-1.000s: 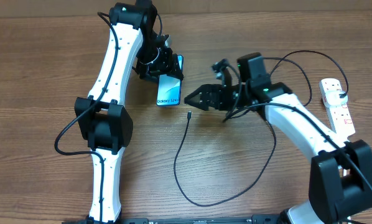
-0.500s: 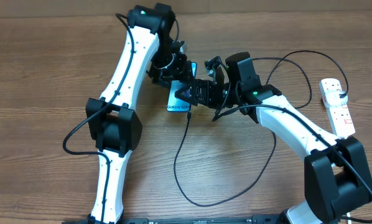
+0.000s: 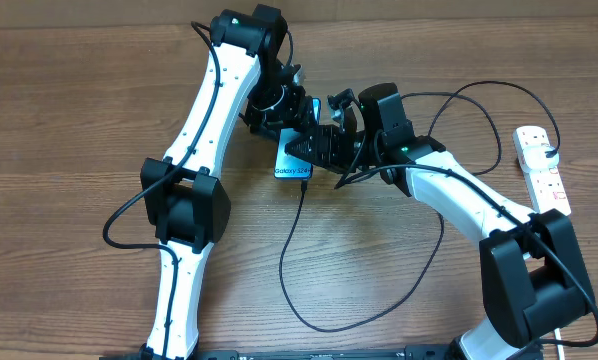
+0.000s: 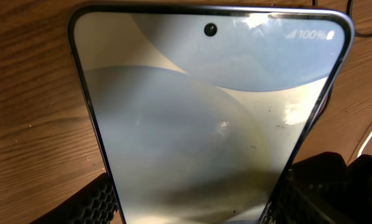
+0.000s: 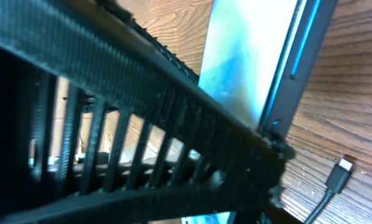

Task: Plug charger to phone and switch on socket

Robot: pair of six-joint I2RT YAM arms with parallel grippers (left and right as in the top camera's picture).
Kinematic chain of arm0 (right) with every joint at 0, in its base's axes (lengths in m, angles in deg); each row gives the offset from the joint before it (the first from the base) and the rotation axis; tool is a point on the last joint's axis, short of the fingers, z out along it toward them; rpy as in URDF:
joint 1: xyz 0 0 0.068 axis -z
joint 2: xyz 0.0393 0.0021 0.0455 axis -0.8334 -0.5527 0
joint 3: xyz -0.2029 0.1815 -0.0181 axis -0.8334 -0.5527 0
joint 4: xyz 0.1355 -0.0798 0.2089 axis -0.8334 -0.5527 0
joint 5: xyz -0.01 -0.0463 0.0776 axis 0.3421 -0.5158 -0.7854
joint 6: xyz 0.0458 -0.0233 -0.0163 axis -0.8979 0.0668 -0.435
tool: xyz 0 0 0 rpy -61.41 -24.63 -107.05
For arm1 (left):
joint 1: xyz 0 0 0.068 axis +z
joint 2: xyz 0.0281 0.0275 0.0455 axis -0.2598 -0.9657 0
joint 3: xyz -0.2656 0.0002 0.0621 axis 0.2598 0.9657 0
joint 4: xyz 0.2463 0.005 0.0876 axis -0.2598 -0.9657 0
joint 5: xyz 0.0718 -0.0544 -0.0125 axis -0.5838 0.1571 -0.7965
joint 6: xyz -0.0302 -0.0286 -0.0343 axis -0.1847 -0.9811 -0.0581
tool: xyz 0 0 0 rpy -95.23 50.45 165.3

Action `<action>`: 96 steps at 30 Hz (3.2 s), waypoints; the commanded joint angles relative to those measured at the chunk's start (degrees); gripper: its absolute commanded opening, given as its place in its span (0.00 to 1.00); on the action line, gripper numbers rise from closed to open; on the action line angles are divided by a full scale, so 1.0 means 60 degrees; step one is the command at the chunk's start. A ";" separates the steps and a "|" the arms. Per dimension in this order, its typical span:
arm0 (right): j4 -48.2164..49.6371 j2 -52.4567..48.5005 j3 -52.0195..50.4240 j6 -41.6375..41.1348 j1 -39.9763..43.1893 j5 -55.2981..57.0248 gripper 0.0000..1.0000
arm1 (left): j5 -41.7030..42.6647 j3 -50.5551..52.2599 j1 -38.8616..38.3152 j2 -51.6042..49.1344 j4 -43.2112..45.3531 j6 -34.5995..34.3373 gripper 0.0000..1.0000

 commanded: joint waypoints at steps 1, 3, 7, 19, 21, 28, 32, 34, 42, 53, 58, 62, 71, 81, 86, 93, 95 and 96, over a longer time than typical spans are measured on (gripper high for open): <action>0.0215 -0.0058 0.0127 -0.0342 -0.0011 0.0113 0.47 | 0.0419 -0.0087 -0.0047 0.0306 -0.0066 0.0018 0.63; 0.0237 -0.0058 0.0127 -0.0342 -0.0018 0.0117 0.42 | 0.0423 -0.0087 -0.0047 0.0306 -0.0058 0.0018 0.63; 0.0186 -0.0058 0.0127 -0.0342 -0.0018 0.0120 0.35 | 0.0423 -0.0087 -0.0047 0.0306 -0.0033 0.0015 0.63; 0.0211 -0.0066 0.0004 -0.0335 -0.0018 0.0561 0.35 | 0.0423 -0.0087 -0.0047 0.0306 -0.0029 0.0018 0.63; 0.0200 -0.0066 0.0004 -0.0335 -0.0018 0.0619 0.36 | 0.0423 -0.0087 -0.0047 0.0306 -0.0029 0.0018 0.63; 0.0004 -0.0076 -0.0091 -0.0153 -0.0033 0.0754 0.48 | 0.0492 -0.0087 -0.0047 0.0306 -0.0044 0.0138 0.63; 0.0026 -0.0084 -0.0091 -0.0157 -0.0033 0.0747 0.46 | 0.0495 -0.0087 -0.0047 0.0306 -0.0044 0.0164 0.63; 0.0087 -0.0084 -0.0091 -0.0160 -0.0036 0.0714 0.42 | 0.0495 -0.0087 -0.0047 0.0306 -0.0051 0.0168 0.63; 0.0386 -0.0091 -0.0091 -0.0160 -0.0262 0.0831 0.40 | 0.0998 -0.0087 -0.0047 0.0306 -0.0066 0.0313 0.63; 0.0379 -0.0091 -0.0091 -0.0157 -0.0346 0.1009 0.23 | 0.0984 -0.0087 -0.0047 0.0306 -0.0127 0.0452 0.64; 0.0382 -0.0091 -0.0091 -0.0157 -0.0346 0.1009 0.05 | 0.0984 -0.0087 -0.0047 0.0306 -0.0080 0.0452 0.65; 0.0386 -0.0091 -0.0091 -0.0153 -0.0346 0.1009 0.04 | 0.0984 -0.0087 -0.0051 0.0306 -0.0069 0.0452 0.72; 0.0517 -0.0091 -0.0091 -0.0153 -0.0226 0.1002 0.04 | 0.0382 -0.0087 0.0058 0.0306 -0.0113 0.0503 1.00; 0.1129 -0.0091 -0.0091 -0.0164 0.0525 -0.1344 0.04 | 0.2033 -0.0087 0.1071 0.0306 0.0113 0.1439 1.00; 0.2153 -0.0091 -0.0091 -0.0776 0.1038 -0.3297 0.04 | 0.6375 -0.0087 0.1851 0.0306 0.0193 0.3683 1.00; 0.3781 -0.0091 -0.0091 -0.2379 0.1111 -0.4167 0.04 | 0.8167 -0.0087 0.2047 0.0306 0.0262 0.4375 0.95; 0.4411 -0.0091 -0.0091 -0.3082 0.1042 -0.4233 0.04 | 0.8615 -0.0087 0.1942 0.0306 0.0357 0.4630 0.91; 0.4564 -0.0091 -0.0091 -0.3220 0.1020 -0.4229 0.04 | 0.8783 -0.0087 0.1909 0.0306 0.0426 0.4634 0.90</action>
